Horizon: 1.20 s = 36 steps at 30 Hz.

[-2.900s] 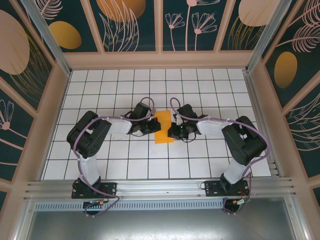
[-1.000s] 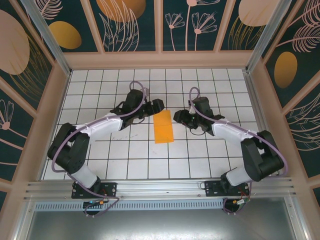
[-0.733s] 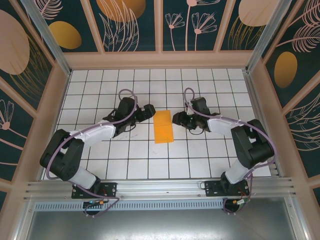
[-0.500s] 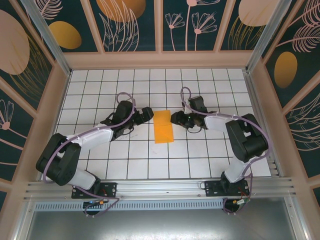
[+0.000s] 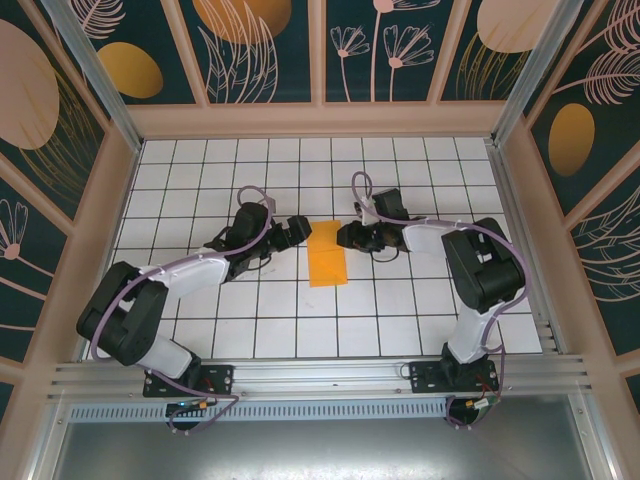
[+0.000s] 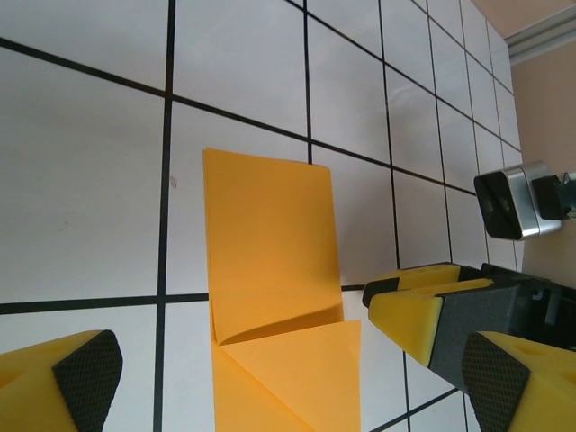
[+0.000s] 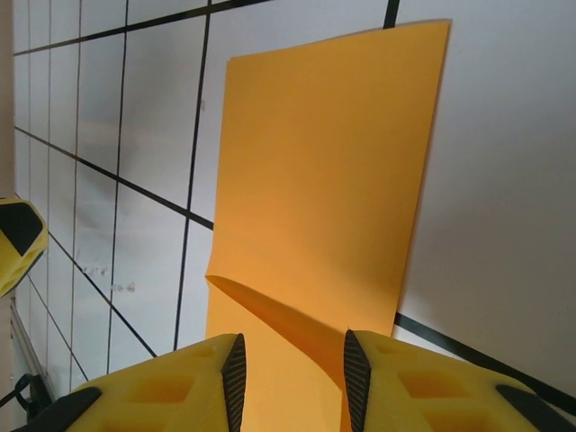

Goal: Fold a paper plane with a square sheet of paper (pick it up from the middle)
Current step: Turn over the paper at the center of the table.

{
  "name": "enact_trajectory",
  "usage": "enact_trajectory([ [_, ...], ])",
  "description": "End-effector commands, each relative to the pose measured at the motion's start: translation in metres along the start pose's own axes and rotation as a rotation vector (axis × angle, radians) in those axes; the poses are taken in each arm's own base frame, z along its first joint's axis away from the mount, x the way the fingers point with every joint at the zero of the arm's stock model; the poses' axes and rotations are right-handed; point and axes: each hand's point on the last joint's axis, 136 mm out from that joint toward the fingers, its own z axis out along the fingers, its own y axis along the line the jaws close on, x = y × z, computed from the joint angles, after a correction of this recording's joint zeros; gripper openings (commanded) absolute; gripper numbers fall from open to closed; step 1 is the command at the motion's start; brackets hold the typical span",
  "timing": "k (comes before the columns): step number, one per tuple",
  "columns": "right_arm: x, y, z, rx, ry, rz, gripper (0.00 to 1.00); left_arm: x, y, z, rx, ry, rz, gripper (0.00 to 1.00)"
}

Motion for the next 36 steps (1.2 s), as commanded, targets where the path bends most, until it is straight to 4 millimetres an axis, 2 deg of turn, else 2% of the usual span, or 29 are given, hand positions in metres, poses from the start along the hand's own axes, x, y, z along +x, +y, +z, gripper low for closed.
enact_trajectory([
  [1, 0.006, -0.003, 0.007, -0.004, 0.043, -0.030, 0.36, -0.008, -0.012, 0.003, 0.044, -0.006, 0.001, 0.98],
  [5, 0.008, -0.003, 0.008, -0.010, 0.050, -0.041, 0.35, -0.005, -0.011, 0.006, 0.047, 0.007, -0.004, 0.99],
  [11, 0.017, 0.002, 0.009, -0.067, 0.076, -0.050, 0.23, 0.002, -0.005, 0.006, 0.045, 0.023, -0.016, 0.98],
  [21, 0.014, -0.002, 0.004, -0.064, 0.050, -0.035, 0.06, 0.021, -0.019, 0.014, 0.148, 0.111, -0.053, 0.96],
  [28, 0.004, -0.004, -0.008, -0.086, -0.005, -0.004, 0.04, 0.036, -0.022, 0.027, 0.159, 0.178, -0.076, 0.83],
  [35, 0.004, -0.006, -0.008, -0.093, -0.005, 0.011, 0.04, 0.038, -0.033, 0.036, 0.186, 0.210, -0.075, 0.70],
  [36, 0.004, -0.005, -0.007, -0.095, -0.004, 0.011, 0.04, 0.043, -0.029, 0.041, 0.177, 0.227, -0.076, 0.68],
])
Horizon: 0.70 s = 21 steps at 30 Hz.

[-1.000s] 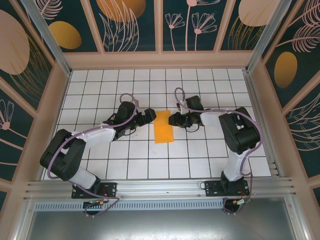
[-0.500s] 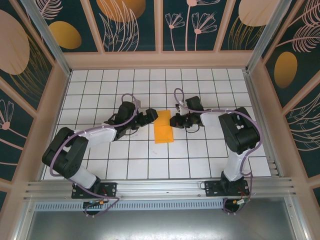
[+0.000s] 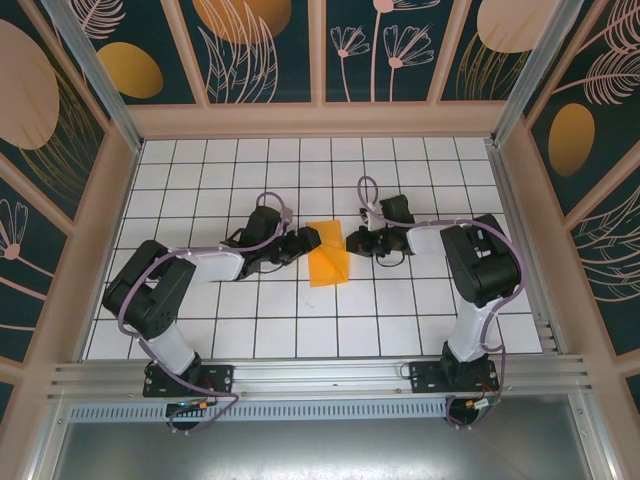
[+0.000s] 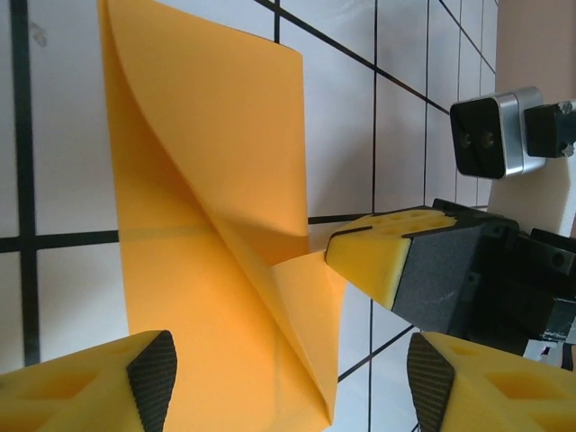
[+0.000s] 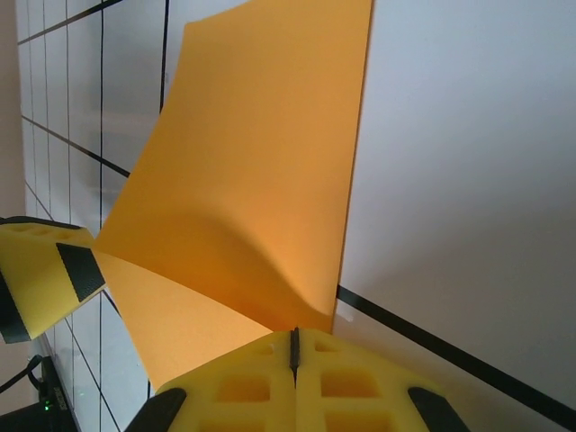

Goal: Fold a paper plane with a square sheet of paper (pick it up from the middle)
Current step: Turn over the paper at the center of the table.

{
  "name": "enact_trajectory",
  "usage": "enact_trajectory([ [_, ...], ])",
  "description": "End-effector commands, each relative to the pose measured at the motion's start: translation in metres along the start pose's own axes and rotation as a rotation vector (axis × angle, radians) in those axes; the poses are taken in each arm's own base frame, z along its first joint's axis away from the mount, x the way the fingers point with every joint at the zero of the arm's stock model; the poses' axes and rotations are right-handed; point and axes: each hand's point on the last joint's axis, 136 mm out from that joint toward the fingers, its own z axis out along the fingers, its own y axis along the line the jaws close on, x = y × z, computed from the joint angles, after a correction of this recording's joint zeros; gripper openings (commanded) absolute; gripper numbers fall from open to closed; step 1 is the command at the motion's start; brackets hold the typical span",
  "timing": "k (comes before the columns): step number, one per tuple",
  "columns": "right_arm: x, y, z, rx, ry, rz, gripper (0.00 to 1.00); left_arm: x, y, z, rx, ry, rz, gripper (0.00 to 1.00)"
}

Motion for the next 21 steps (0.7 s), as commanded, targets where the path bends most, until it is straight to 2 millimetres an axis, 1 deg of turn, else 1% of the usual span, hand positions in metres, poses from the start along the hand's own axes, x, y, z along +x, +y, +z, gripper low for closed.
enact_trajectory([
  [1, -0.006, 0.013, -0.006, -0.045, -0.025, -0.027, 0.04, -0.001, -0.017, 0.010, 0.057, 0.023, 0.022, 0.66],
  [6, -0.005, 0.013, -0.007, -0.047, -0.022, -0.022, 0.04, 0.003, -0.020, 0.021, 0.063, 0.054, 0.026, 0.57],
  [9, -0.005, 0.015, -0.008, -0.060, -0.023, -0.022, 0.05, 0.006, -0.016, 0.028, 0.041, 0.057, 0.011, 0.51],
  [13, -0.006, 0.019, -0.012, -0.065, -0.032, -0.021, 0.07, 0.006, -0.013, 0.032, 0.040, 0.046, -0.005, 0.46],
  [17, -0.010, 0.026, -0.021, -0.065, -0.054, -0.019, 0.14, 0.005, -0.014, 0.036, 0.046, 0.044, -0.003, 0.41],
  [20, -0.015, 0.028, -0.033, -0.044, -0.091, -0.006, 0.28, 0.005, -0.016, 0.038, 0.056, 0.040, 0.006, 0.37],
  [21, -0.018, 0.028, -0.038, -0.034, -0.107, 0.004, 0.34, 0.005, -0.015, 0.039, 0.056, 0.041, 0.012, 0.35],
])
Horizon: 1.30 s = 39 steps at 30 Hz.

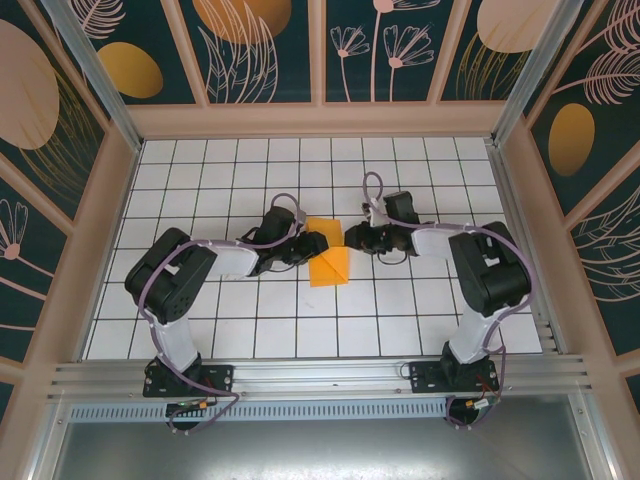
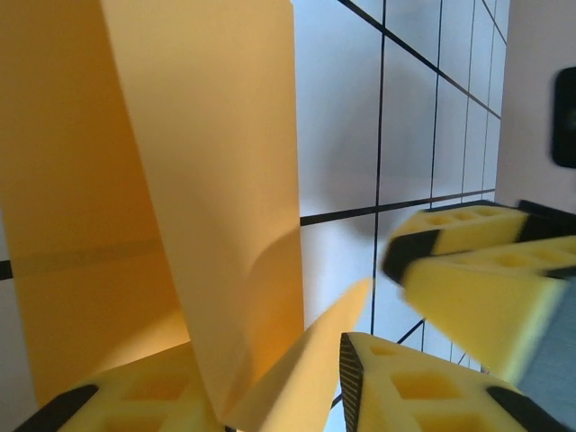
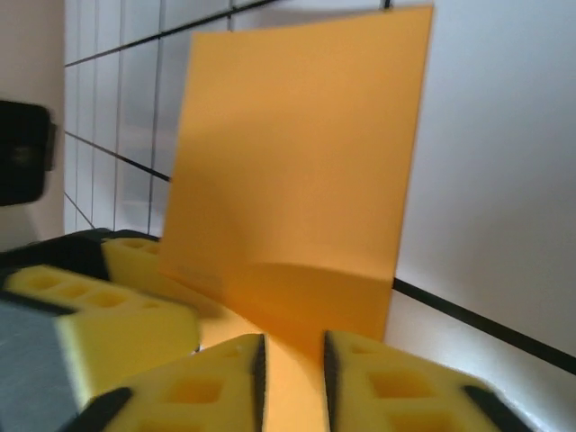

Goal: Fold a paper plane with a square sheet of paper (pick it up from the middle)
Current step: Turn over the paper at the center of the table.

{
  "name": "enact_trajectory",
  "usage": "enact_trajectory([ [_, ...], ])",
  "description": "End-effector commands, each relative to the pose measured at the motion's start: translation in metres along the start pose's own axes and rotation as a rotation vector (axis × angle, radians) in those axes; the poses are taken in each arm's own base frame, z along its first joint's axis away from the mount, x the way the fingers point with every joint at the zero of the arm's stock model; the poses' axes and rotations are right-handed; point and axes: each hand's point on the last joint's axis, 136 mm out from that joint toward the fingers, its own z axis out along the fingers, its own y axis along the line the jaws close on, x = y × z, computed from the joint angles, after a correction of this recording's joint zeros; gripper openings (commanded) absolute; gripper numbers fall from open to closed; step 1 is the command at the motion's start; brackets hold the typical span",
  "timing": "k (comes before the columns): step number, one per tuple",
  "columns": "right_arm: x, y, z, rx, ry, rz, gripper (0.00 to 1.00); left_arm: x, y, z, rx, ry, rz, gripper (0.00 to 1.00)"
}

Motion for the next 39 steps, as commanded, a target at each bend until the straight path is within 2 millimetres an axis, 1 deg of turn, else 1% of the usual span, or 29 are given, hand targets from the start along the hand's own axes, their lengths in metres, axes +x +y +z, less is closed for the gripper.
enact_trajectory([
  [1, -0.011, 0.006, -0.021, 0.016, -0.069, 0.011, 0.41, -0.006, -0.014, 0.006, 0.041, -0.018, 0.033, 0.33],
  [3, -0.017, 0.005, -0.032, 0.041, -0.107, 0.027, 0.50, -0.006, -0.013, 0.007, 0.034, -0.018, 0.036, 0.28],
  [7, -0.026, 0.003, -0.055, 0.104, -0.178, 0.023, 0.59, -0.005, -0.008, 0.007, -0.004, -0.030, 0.043, 0.21],
  [11, -0.032, 0.003, -0.074, 0.138, -0.240, 0.032, 0.65, -0.010, -0.005, 0.002, -0.072, -0.054, 0.073, 0.12],
  [14, -0.036, 0.000, -0.087, 0.177, -0.286, 0.037, 0.68, -0.018, -0.003, -0.010, -0.167, -0.081, 0.133, 0.08],
  [15, -0.037, -0.001, -0.091, 0.191, -0.302, 0.034, 0.70, -0.022, -0.002, -0.018, -0.215, -0.095, 0.161, 0.07],
  [16, -0.039, -0.001, -0.096, 0.207, -0.317, 0.033, 0.71, -0.023, 0.004, -0.026, -0.274, -0.099, 0.188, 0.06],
  [17, -0.040, -0.002, -0.100, 0.220, -0.330, 0.032, 0.72, -0.033, -0.007, -0.033, -0.296, -0.121, 0.224, 0.06],
  [18, -0.041, -0.003, -0.104, 0.235, -0.345, 0.031, 0.73, -0.036, -0.003, -0.041, -0.355, -0.125, 0.252, 0.06],
  [19, -0.042, -0.004, -0.107, 0.252, -0.358, 0.029, 0.75, -0.043, -0.013, -0.057, -0.385, -0.151, 0.294, 0.06],
  [23, -0.043, -0.012, -0.119, 0.304, -0.396, 0.037, 0.80, -0.064, -0.020, -0.104, -0.580, -0.211, 0.414, 0.06],
  [28, -0.042, -0.023, -0.125, 0.335, -0.414, 0.065, 0.81, -0.096, -0.023, -0.163, -0.862, -0.320, 0.511, 0.06],
  [30, -0.040, -0.029, -0.127, 0.344, -0.416, 0.076, 0.81, -0.106, -0.020, -0.180, -0.971, -0.350, 0.531, 0.06],
  [33, -0.039, -0.037, -0.130, 0.356, -0.421, 0.097, 0.82, -0.116, -0.010, -0.191, -1.110, -0.373, 0.549, 0.06],
  [35, -0.037, -0.041, -0.132, 0.363, -0.422, 0.110, 0.82, -0.121, 0.002, -0.195, -1.221, -0.385, 0.545, 0.06],
  [37, -0.036, -0.046, -0.134, 0.368, -0.425, 0.121, 0.81, -0.123, 0.020, -0.193, -1.340, -0.368, 0.547, 0.06],
  [39, -0.035, -0.050, -0.136, 0.374, -0.428, 0.131, 0.81, -0.124, 0.032, -0.186, -1.427, -0.351, 0.561, 0.06],
])
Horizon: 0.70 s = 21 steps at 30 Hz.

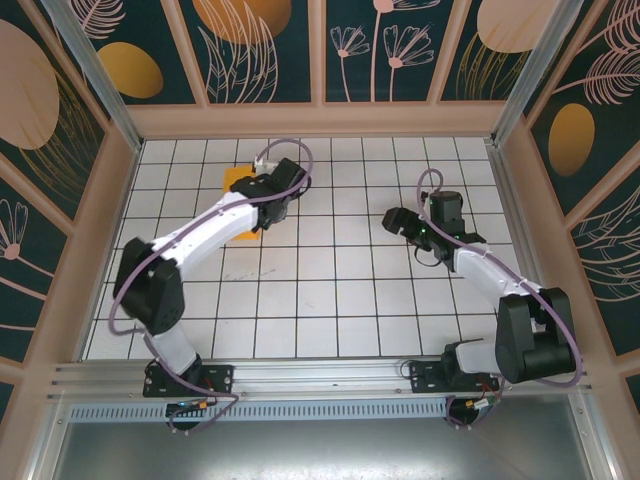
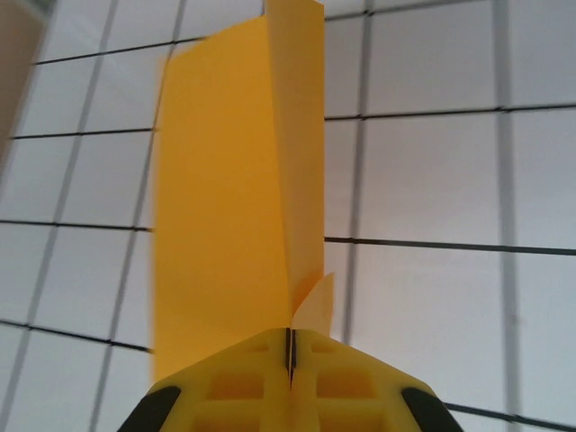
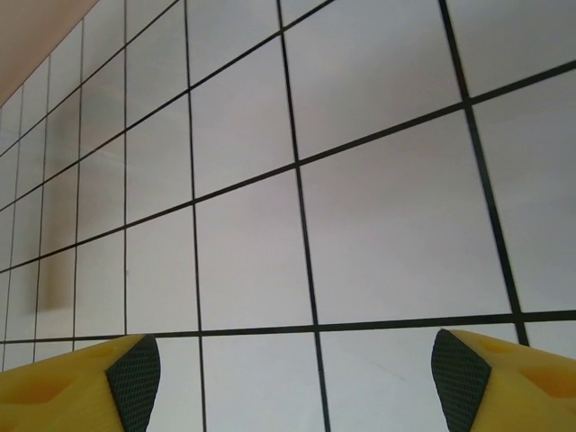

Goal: Fold a paper plane with a square sheet of paper (pick it up from the middle)
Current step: Turn over the paper at the center of the table.

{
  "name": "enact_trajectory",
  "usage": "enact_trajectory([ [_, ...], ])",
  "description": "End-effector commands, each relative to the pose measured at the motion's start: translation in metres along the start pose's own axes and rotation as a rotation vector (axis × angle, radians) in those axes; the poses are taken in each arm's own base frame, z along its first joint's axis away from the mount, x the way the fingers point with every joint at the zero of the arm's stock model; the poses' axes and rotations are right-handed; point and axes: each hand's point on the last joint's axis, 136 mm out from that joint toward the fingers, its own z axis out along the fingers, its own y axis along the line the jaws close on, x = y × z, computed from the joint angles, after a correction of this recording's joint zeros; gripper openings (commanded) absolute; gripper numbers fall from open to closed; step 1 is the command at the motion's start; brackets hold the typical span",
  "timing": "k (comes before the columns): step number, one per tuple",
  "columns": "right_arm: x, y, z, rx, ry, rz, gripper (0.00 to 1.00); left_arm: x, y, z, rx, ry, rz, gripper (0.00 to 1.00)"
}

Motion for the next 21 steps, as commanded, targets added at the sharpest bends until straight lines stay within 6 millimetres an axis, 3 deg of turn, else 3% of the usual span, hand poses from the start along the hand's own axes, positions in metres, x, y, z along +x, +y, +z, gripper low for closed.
enact_trajectory([
  [1, 0.000, -0.009, -0.007, 0.020, -0.014, 0.017, 0.81, 0.020, 0.021, 0.018, -0.258, 0.036, 0.147, 0.06],
  [8, 0.001, -0.012, -0.009, 0.006, -0.001, 0.029, 0.81, 0.052, -0.022, 0.050, -0.328, 0.100, 0.274, 0.08],
  [18, 0.002, -0.019, -0.008, 0.023, 0.004, 0.040, 0.81, 0.087, -0.100, 0.056, -0.020, 0.191, 0.206, 0.16],
  [21, 0.003, -0.020, -0.008, 0.025, 0.010, 0.044, 0.81, 0.093, -0.109, 0.057, 0.021, 0.208, 0.194, 0.17],
])
